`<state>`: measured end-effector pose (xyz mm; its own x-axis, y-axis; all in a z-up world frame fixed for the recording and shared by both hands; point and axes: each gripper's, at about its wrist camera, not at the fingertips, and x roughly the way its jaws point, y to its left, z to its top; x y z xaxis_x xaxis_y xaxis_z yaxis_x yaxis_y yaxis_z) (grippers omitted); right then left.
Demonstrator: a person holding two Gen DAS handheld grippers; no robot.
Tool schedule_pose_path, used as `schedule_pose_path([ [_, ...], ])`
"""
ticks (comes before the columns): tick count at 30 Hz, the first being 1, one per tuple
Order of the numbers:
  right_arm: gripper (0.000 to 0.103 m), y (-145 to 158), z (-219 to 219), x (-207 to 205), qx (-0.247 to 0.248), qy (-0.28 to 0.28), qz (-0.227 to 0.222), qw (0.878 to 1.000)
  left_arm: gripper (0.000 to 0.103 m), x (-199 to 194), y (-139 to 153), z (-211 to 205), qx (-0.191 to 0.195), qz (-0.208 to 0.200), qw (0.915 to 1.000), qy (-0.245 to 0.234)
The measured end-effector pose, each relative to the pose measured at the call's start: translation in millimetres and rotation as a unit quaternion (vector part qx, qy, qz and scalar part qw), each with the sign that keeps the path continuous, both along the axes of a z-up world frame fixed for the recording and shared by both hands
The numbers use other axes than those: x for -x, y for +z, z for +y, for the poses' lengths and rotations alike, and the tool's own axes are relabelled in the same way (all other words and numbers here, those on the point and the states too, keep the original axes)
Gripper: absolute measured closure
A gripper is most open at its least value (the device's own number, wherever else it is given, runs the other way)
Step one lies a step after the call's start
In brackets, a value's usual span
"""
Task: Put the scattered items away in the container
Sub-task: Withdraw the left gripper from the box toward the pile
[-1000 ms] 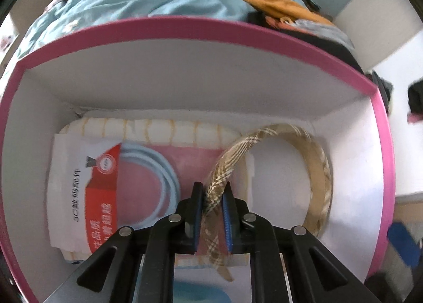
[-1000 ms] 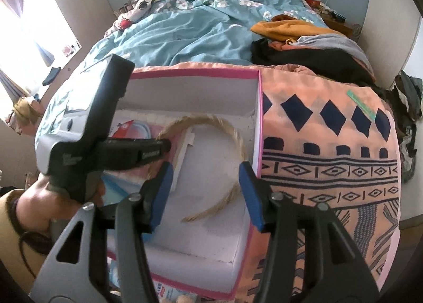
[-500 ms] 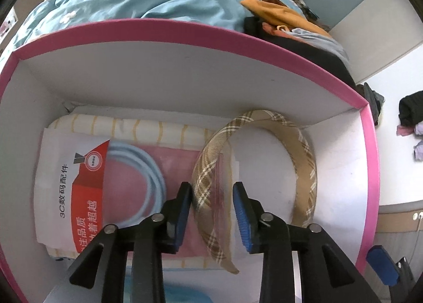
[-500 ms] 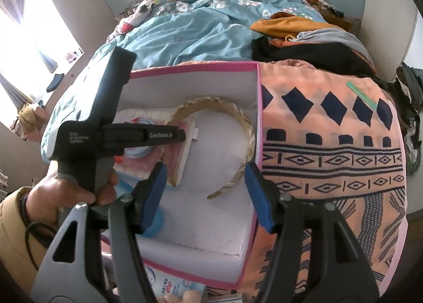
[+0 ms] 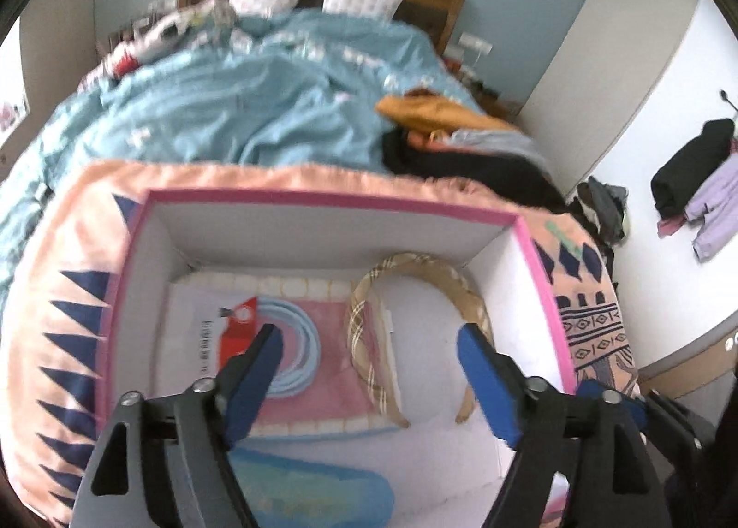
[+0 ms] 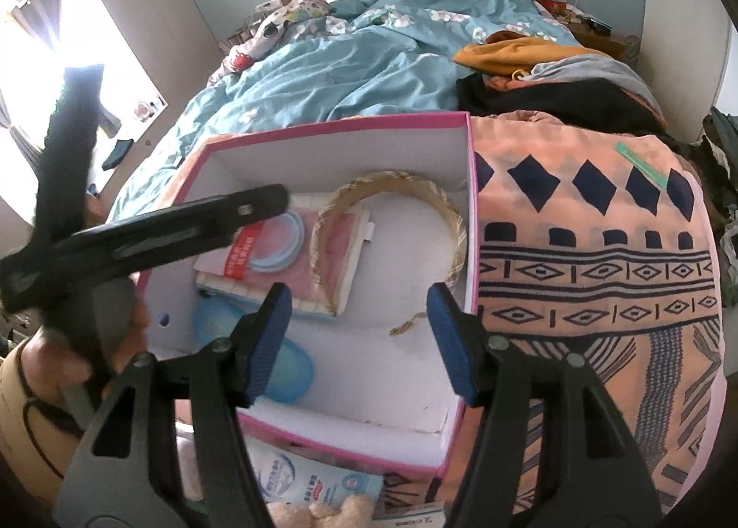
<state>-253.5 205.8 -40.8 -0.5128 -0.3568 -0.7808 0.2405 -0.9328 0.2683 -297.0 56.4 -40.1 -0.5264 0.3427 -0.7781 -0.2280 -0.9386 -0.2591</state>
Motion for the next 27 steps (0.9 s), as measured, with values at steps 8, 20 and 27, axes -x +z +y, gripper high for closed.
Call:
schedule_pose_path([
  [8, 0.04, 7.7, -6.4, -25.7, 0.018, 0.009, 0.015, 1.0, 0.012, -60.5, 20.0, -18.2, 0.013, 0.048, 0.9987, 0.006],
  [20, 0.038, 7.8, -21.7, -74.6, 0.034, 0.04, 0.015, 0.998, 0.01, -136.8, 9.5, -64.7, 0.01, 0.029, 0.9992, 0.025],
  [27, 0.033, 8.1, -22.0, -105.8, 0.039, 0.058, 0.011, 0.998, 0.01, -175.1, -7.4, -86.9, 0.028, 0.011, 0.9986, 0.044],
])
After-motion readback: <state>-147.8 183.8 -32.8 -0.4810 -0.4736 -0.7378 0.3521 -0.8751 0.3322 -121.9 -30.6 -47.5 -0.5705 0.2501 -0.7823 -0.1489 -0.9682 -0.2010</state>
